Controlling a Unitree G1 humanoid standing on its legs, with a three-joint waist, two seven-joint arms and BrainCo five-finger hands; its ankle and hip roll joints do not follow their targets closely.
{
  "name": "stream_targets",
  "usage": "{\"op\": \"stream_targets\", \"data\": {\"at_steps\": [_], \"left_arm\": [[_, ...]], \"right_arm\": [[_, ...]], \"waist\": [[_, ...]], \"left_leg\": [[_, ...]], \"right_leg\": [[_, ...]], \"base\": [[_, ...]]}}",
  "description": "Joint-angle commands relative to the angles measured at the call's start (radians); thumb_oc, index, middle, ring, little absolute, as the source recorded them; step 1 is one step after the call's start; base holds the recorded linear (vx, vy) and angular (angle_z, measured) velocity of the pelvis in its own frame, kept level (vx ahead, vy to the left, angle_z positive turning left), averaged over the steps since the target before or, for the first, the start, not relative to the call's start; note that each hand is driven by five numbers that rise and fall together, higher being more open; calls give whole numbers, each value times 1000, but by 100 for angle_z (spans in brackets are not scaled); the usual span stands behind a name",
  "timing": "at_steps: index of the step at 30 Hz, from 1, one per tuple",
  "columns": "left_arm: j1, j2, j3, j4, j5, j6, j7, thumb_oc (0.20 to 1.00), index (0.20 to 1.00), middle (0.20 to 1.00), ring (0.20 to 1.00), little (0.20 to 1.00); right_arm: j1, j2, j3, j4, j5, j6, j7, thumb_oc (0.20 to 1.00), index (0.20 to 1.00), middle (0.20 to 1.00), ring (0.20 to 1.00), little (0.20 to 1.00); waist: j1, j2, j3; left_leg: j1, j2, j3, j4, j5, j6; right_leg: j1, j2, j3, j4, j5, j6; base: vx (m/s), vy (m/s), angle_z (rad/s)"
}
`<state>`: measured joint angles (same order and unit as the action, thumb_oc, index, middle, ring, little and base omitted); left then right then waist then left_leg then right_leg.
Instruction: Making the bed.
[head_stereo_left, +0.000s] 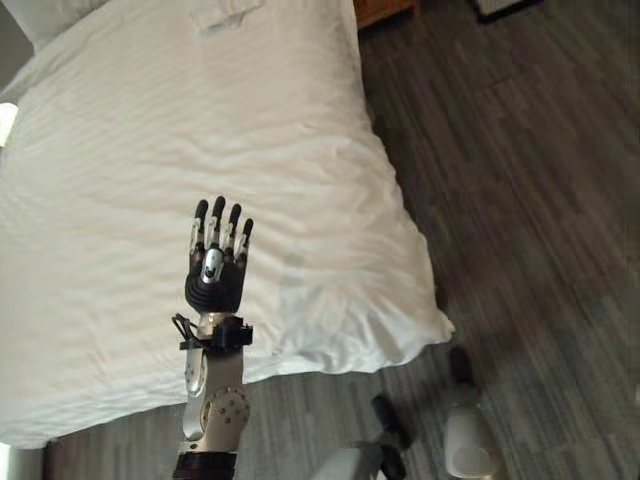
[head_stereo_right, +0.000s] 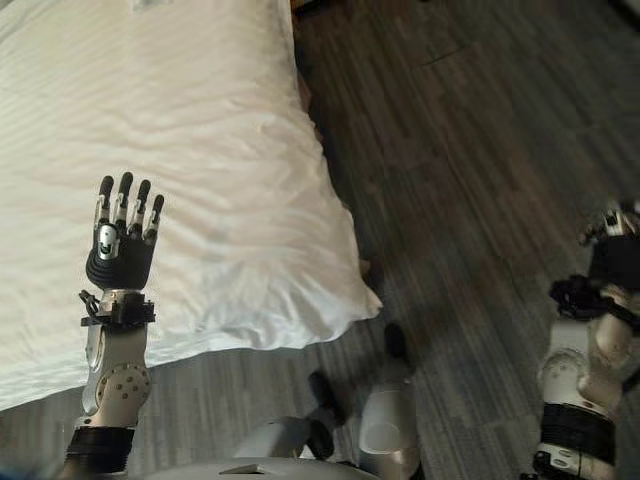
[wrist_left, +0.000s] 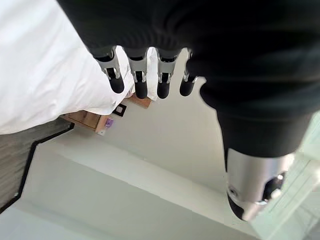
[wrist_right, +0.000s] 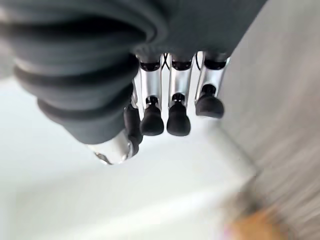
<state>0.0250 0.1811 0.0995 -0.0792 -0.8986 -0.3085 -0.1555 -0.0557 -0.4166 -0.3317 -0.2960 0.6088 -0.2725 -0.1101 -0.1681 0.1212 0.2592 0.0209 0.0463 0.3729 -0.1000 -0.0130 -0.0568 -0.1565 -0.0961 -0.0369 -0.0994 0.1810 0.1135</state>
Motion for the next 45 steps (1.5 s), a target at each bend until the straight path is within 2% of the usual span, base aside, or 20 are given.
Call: {"op": "stream_targets", "data": {"at_steps": [1, 5, 15, 20, 23, 24, 25, 29, 31, 32, 34, 35, 36, 38, 39, 40, 42, 43, 44, 45], "left_arm": [[-18, 67, 20, 46, 76, -53, 30, 1000, 1000, 1000, 1000, 1000], [25, 74, 33, 61, 163, -52, 61, 1000, 1000, 1000, 1000, 1000], [40, 68, 10, 71, 196, -58, 61, 1000, 1000, 1000, 1000, 1000], [14, 126, 26, 91, 231, -83, 105, 1000, 1000, 1000, 1000, 1000], [0, 149, 27, 67, 204, -85, 81, 1000, 1000, 1000, 1000, 1000], [-1, 149, 26, 68, 202, -86, 79, 1000, 1000, 1000, 1000, 1000], [-2, 152, 15, 72, 192, -84, 77, 1000, 1000, 1000, 1000, 1000], [11, 157, 5, 63, 166, -81, 83, 1000, 1000, 1000, 1000, 1000], [13, 170, 7, 63, 155, -84, 83, 1000, 1000, 1000, 1000, 1000], [8, 176, 10, 57, 157, -84, 88, 1000, 1000, 1000, 1000, 1000], [48, 178, 42, 16, 174, -79, 70, 1000, 1000, 1000, 1000, 1000], [50, 177, 42, 14, 174, -78, 70, 1000, 1000, 1000, 1000, 1000], [76, 163, 41, 30, 151, -54, 32, 1000, 1000, 1000, 1000, 1000], [80, 142, 28, 81, 138, -42, 29, 1000, 1000, 1000, 1000, 1000], [98, 125, 9, 109, 128, -26, 13, 1000, 1000, 1000, 1000, 1000], [98, 125, 10, 109, 128, -26, 13, 1000, 1000, 1000, 1000, 1000], [140, 102, 36, 62, 108, -24, 5, 1000, 1000, 1000, 1000, 1000], [151, 87, 47, 37, 93, -23, -11, 1000, 1000, 1000, 1000, 1000], [152, 87, 48, 36, 93, -23, -11, 1000, 1000, 1000, 1000, 1000], [144, 84, 43, 38, 105, -26, -11, 1000, 1000, 1000, 1000, 1000]], "right_arm": [[-16, -43, -30, 251, -188, -48, 43, 1000, 1000, 1000, 1000, 1000], [42, 50, 118, 119, -264, -26, 119, 1000, 1000, 1000, 1000, 1000], [114, 90, 211, 128, -271, -19, 154, 1000, 1000, 1000, 1000, 1000], [134, 112, 183, 135, -259, -35, 124, 1000, 1000, 1000, 1000, 1000], [140, 110, 157, 133, -279, -38, 113, 1000, 1000, 1000, 1000, 1000], [141, 110, 156, 132, -279, -38, 113, 1000, 1000, 1000, 1000, 1000], [129, 108, 152, 141, -283, -41, 96, 1000, 1000, 1000, 1000, 1000], [92, 103, 167, 138, -273, -40, 78, 1000, 1000, 1000, 1000, 1000], [77, 81, 171, 128, -275, -44, 74, 1000, 1000, 1000, 1000, 1000], [82, 75, 165, 115, -269, -49, 81, 1000, 1000, 1000, 1000, 1000], [97, 25, 147, 97, -246, -65, 104, 1000, 1000, 1000, 1000, 1000], [98, 25, 146, 97, -245, -65, 105, 1000, 1000, 1000, 1000, 1000], [137, 12, 122, 103, -250, -67, 113, 1000, 1000, 1000, 1000, 1000], [164, 4, 97, 103, -259, -73, 108, 1000, 1000, 1000, 1000, 1000], [171, -13, 80, 119, -255, -68, 93, 1000, 1000, 1000, 1000, 1000], [171, -13, 80, 119, -255, -68, 93, 1000, 1000, 1000, 1000, 1000], [146, -2, 78, 138, -198, -68, 94, 1000, 1000, 1000, 1000, 1000], [145, 16, 83, 144, -176, -68, 103, 1000, 1000, 1000, 1000, 1000], [145, 16, 83, 143, -176, -67, 103, 1000, 1000, 1000, 1000, 1000], [148, 18, 75, 141, -195, -64, 98, 1000, 1000, 1000, 1000, 1000]], "waist": [[34, 7, -68], [68, -52, -105], [67, -95, -107], [41, -98, -68], [52, -81, -64], [51, -82, -63], [62, -80, -75], [87, -87, -104], [95, -97, -115], [100, -99, -110], [119, -92, -76], [117, -86, -75], [120, -71, -39], [102, -68, -22], [112, -95, -12], [108, -93, -15], [136, -133, -19], [146, -156, -46], [148, -158, -48], [155, -158, -58]], "left_leg": [[-11, 1, -70, 13, 40, -1], [29, 11, -72, 13, 33, 1], [48, 15, -69, 13, 26, 7], [17, 68, -68, 13, 50, 12], [0, 112, -89, 13, 70, -4], [1, 110, -90, 13, 69, -3], [2, 132, -93, 13, 84, -20], [-4, 188, -92, 27, 122, -65], [-23, 245, -98, 48, 149, -100], [-33, 284, -110, 76, 160, -119], [-76, 404, -141, 149, 265, -162], [-79, 412, -147, 150, 267, -165], [-95, 470, -192, 151, 475, -190], [-143, 507, -149, 188, 537, -202], [-164, 417, -229, 277, 471, -147], [-176, 417, -235, 285, 469, -144], [-166, 260, -371, 411, 322, -89], [-145, 148, -367, 449, 179, -33], [-145, 147, -363, 447, 182, -31], [-151, 85, -356, 447, 139, -15]], "right_leg": [[93, -23, -44, 14, -82, 13], [135, -13, -54, 17, -93, 11], [142, -8, -47, 36, -89, 15], [11, 49, 130, 218, -145, 23], [33, -83, 159, 296, -144, 34], [34, -85, 159, 296, -145, 34], [72, -174, 154, 280, -103, 44], [141, -293, 133, 246, -4, 73], [162, -280, 163, 238, -54, 104], [159, -253, 165, 254, -162, 107], [202, -173, 133, 173, -267, 75], [202, -166, 130, 175, -268, 72], [207, -88, 119, 220, -305, 28], [236, -43, 80, 196, -294, -2], [232, -35, 78, 168, -270, -18], [229, -34, 74, 164, -266, -18], [219, -40, 95, 136, -230, -22], [226, -14, 122, 105, -214, -36], [224, -16, 125, 103, -210, -34], [233, 0, 125, 89, -204, -38]], "base": [[-5, -46, 4], [17, -28, 10], [-23, 3, 5], [-99, -57, -38], [-75, -255, -22], [-36, -421, 25], [-6, -225, 43], [-40, -442, 21], [-110, -512, 2], [-165, -536, -17], [-262, -817, -37], [-260, -895, -42], [-114, -397, -27], [-229, -655, -14], [-271, -645, 54], [-269, -530, 60], [-111, -406, -43], [-48, -392, -144], [-16, -377, -114], [-15, -202, -52]]}}
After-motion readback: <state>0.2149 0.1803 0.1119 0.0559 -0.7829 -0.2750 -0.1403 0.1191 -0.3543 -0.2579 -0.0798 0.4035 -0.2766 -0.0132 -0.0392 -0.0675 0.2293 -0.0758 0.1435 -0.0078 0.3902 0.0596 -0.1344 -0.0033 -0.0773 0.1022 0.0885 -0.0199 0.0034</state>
